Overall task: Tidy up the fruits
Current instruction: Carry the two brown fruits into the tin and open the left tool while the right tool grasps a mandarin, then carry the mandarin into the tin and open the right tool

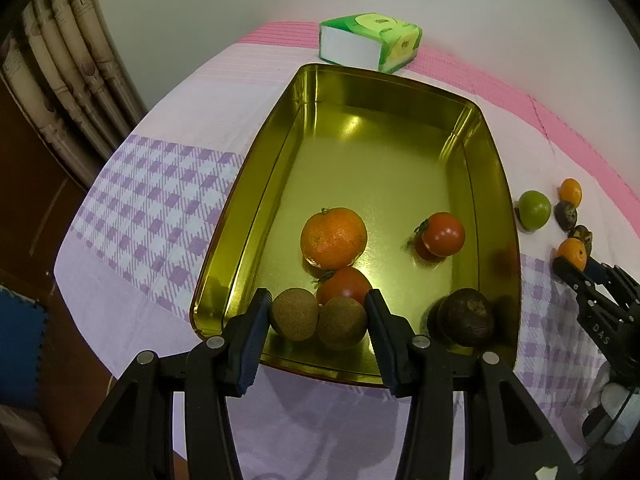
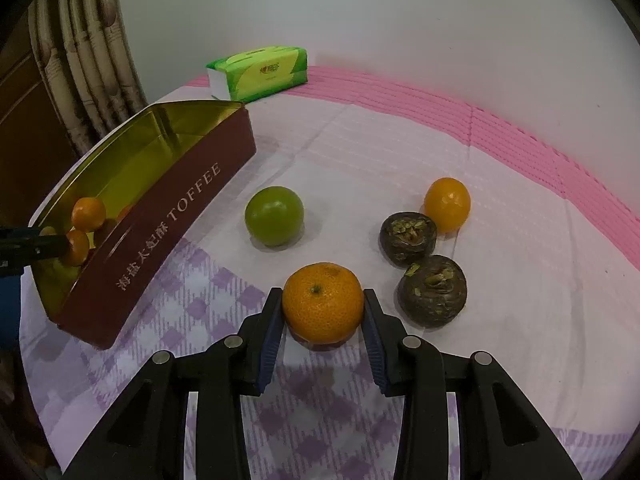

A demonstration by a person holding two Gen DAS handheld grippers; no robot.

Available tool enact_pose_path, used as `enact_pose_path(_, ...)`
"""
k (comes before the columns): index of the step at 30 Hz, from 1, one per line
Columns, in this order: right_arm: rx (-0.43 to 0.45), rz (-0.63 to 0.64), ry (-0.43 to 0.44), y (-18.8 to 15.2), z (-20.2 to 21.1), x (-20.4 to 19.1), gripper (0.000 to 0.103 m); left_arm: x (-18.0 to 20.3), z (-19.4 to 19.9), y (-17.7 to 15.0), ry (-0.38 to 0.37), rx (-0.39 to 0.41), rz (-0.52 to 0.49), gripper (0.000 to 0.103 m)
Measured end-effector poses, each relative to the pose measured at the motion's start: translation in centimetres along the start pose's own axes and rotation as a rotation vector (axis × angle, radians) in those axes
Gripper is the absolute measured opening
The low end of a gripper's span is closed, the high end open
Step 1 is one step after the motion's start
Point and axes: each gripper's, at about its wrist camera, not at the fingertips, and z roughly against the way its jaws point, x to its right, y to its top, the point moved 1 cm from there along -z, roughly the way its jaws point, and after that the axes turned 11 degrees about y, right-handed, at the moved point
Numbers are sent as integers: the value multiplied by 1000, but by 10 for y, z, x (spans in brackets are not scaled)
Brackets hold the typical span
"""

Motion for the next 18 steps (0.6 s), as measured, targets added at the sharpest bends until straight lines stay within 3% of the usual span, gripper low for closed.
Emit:
enact_pose_path(16, -3, 32, 20, 2, 5, -15, 39, -2, 13, 4, -24, 43, 14, 54)
enact_pose_path(18, 0, 42, 23, 3, 8, -19, 39, -4, 17, 5, -30, 58, 22, 61)
